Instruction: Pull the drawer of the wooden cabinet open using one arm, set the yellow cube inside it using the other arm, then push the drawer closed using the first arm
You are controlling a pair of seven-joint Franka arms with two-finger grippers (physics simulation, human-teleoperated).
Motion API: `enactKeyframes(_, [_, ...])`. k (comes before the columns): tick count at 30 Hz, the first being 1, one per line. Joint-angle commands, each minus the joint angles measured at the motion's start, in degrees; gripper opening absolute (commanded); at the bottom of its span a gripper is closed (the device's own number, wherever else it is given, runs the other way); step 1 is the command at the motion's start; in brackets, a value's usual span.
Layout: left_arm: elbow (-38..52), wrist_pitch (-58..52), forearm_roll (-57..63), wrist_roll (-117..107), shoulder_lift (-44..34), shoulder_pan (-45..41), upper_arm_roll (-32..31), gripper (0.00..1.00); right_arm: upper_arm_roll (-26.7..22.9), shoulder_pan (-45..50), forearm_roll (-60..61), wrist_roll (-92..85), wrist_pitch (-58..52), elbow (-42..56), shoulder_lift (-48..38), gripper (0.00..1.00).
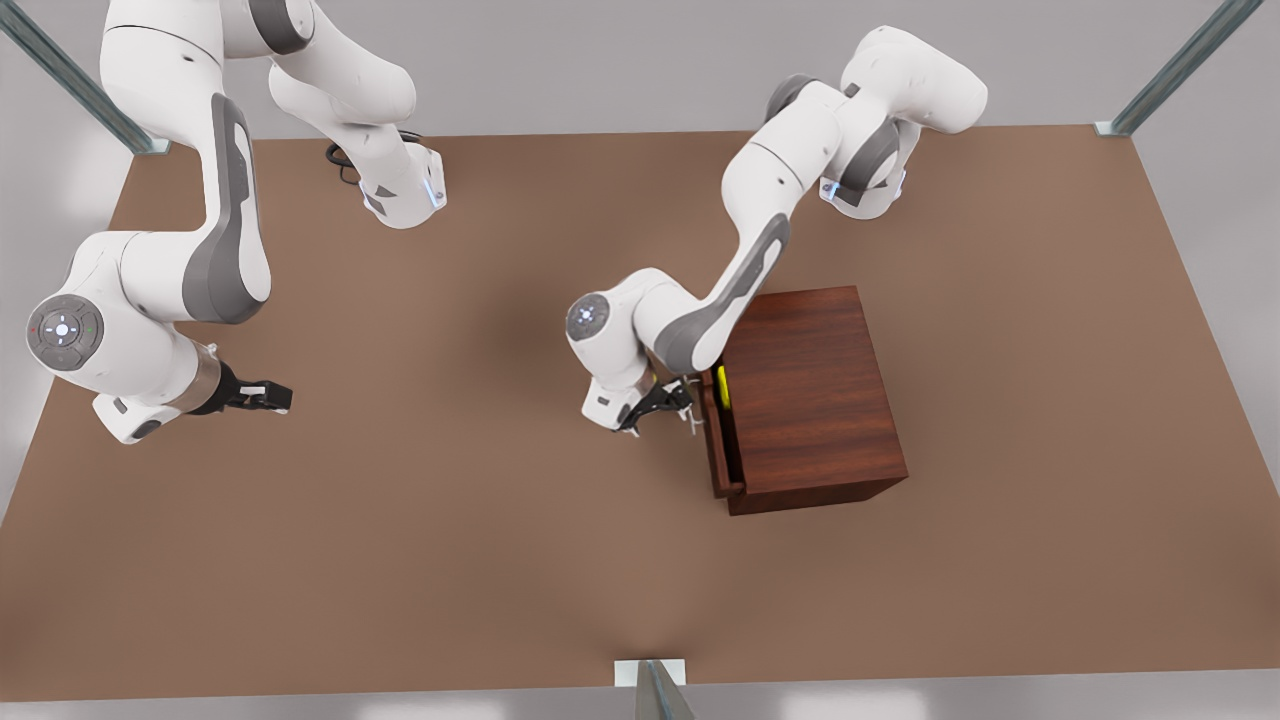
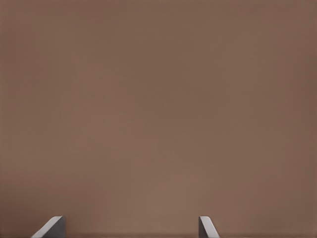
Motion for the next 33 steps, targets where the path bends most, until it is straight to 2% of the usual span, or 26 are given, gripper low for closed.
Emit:
enactKeyframes(1, [-0.3, -0.7, -0.1, 4.4, -0.1, 0.3, 0.0, 1.0, 0.0, 0.0, 0.0, -1.0, 0.0, 0.0, -0.1, 1.0])
enactKeyframes(21, [-0.3, -5.2, -1.6, 5.9, -0.2, 3.2, -0.1, 1.0, 0.0, -0.1, 0.0, -1.3, 0.0, 0.0, -0.1, 1.0])
enactKeyframes(23, [-0.2, -6.1, -6.9, 5.2, -4.0, 3.1, 0.0, 1.0, 0.0, -0.1, 0.0, -1.4, 0.0, 0.0, 0.0, 1.0])
enactKeyframes(27, [-0.2, -21.3, -14.1, 12.6, -16.1, 6.5, 0.2, 1.0, 0.0, -0.1, 0.0, -1.5, 0.0, 0.0, -0.1, 1.0])
enactKeyframes(28, [-0.3, -25.9, -18.6, 23.2, -21.5, 12.0, 0.2, 1.0, 0.0, -0.1, 0.0, -1.5, 0.0, 0.0, -0.1, 1.0])
enactKeyframes(30, [-1.7, -31.0, -23.4, 45.7, -27.0, 25.8, 0.3, 1.0, 0.0, -0.1, 0.0, -1.5, 0.0, 0.0, -0.1, 1.0])
enactKeyframes(31, [-4.7, -30.5, -30.4, 59.2, -28.9, 37.2, 0.4, 1.0, -0.1, -0.1, 0.0, -1.5, 0.0, 0.0, 0.0, 1.0])
enactKeyframes(32, [-16.6, -19.9, -31.9, 62.7, -35.8, 41.1, 0.5, 1.0, 0.0, -0.1, 0.0, -1.6, 0.0, 0.0, -0.1, 1.0])
enactKeyframes(33, [-35.2, -4.6, -31.5, 62.5, -46.5, 41.2, 0.7, 1.0, 0.0, -0.1, 0.0, -1.6, 0.0, 0.0, -0.1, 1.0])
